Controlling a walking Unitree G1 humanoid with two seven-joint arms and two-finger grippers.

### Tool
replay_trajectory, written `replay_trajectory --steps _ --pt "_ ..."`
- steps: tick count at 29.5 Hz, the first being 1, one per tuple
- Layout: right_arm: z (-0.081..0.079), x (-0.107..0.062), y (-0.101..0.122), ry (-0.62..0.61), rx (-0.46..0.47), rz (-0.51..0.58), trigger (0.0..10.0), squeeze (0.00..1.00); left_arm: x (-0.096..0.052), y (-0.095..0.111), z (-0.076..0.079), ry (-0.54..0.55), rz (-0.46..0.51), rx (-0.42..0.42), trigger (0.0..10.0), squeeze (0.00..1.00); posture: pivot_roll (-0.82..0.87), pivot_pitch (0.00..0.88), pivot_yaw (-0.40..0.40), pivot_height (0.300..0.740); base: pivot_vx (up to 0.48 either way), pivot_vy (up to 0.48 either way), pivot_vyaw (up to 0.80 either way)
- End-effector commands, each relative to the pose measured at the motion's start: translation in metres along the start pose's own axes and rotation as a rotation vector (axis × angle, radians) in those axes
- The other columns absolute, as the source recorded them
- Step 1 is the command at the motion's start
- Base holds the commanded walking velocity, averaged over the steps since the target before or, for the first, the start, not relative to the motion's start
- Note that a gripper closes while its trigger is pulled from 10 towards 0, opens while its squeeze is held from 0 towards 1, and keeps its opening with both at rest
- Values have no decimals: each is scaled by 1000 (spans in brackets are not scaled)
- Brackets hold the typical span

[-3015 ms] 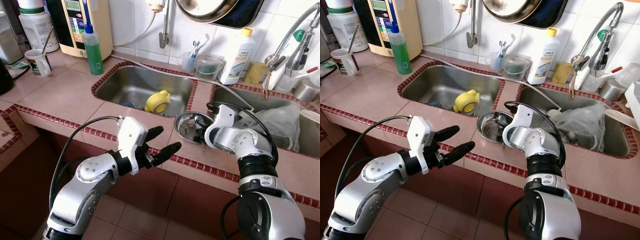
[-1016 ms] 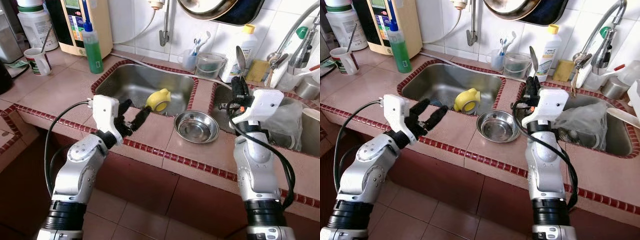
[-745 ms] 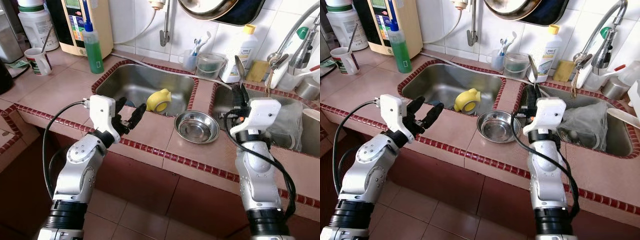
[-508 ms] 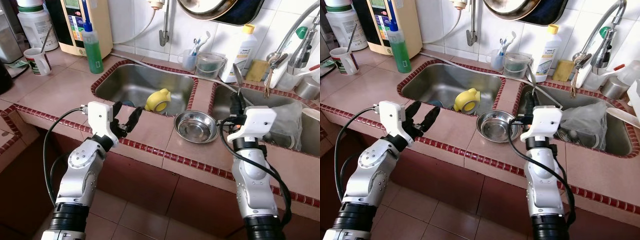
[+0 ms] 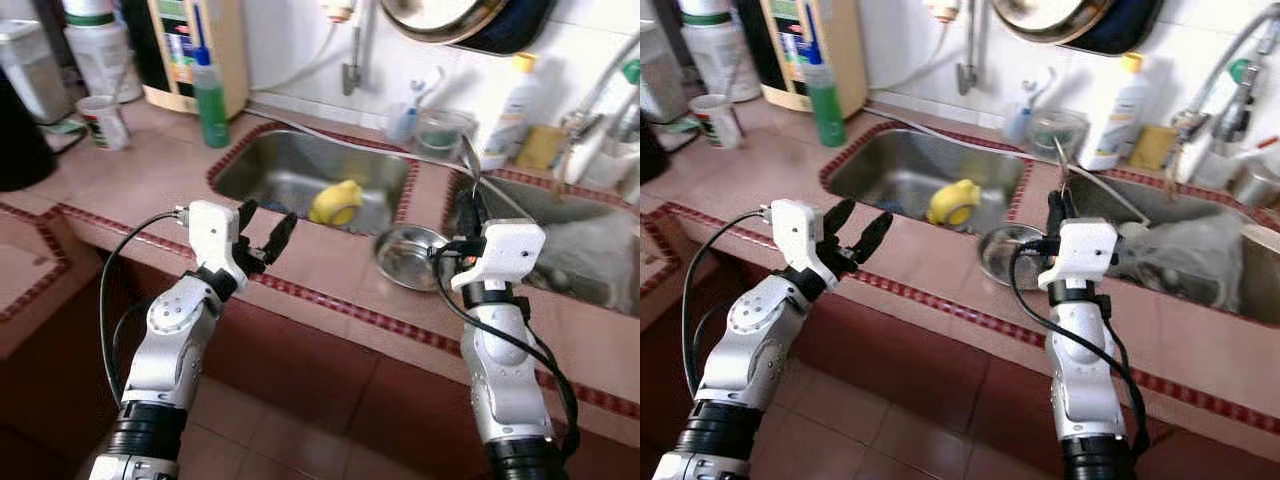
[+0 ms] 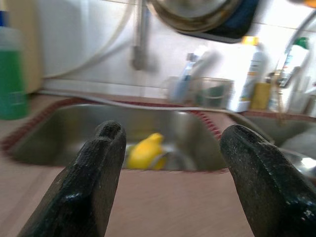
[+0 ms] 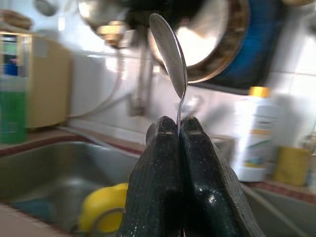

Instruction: Kitchen organization

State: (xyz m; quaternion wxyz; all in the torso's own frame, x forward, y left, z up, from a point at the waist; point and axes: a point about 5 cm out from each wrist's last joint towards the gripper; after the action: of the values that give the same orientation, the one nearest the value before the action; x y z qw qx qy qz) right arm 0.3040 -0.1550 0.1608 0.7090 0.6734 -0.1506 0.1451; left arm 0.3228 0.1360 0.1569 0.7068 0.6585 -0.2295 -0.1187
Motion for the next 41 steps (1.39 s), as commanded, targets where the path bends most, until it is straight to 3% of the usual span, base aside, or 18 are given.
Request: replay_trajectory --steps 1,23,41 --pt "-4 1 1 9 3 11 10000 0 1 0 -1 -9 -9 14 10000 0 92 0 -34 740 0 0 0" --pt "-10 1 -1 30 6 3 10000 0 -2 0 2 -36 -25 44 10000 0 106 0 -43 740 0 69 0" --pt "-12 1 0 40 -1 7 10000 0 -3 0 3 -50 -33 6 10000 0 104 0 -45 740 69 17 0"
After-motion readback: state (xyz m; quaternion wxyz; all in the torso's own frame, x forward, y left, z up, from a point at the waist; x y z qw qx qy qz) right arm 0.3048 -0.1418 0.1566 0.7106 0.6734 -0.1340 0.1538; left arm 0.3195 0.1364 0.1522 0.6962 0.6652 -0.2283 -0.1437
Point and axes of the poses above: a point about 5 cm out from each wrist's last joint towards the gripper, its own x axis pointing out of the wrist towards the gripper, its own y axis along the axis of the wrist's last joint, z = x × y, and after that the axes turned 1 degree about x, right-handed
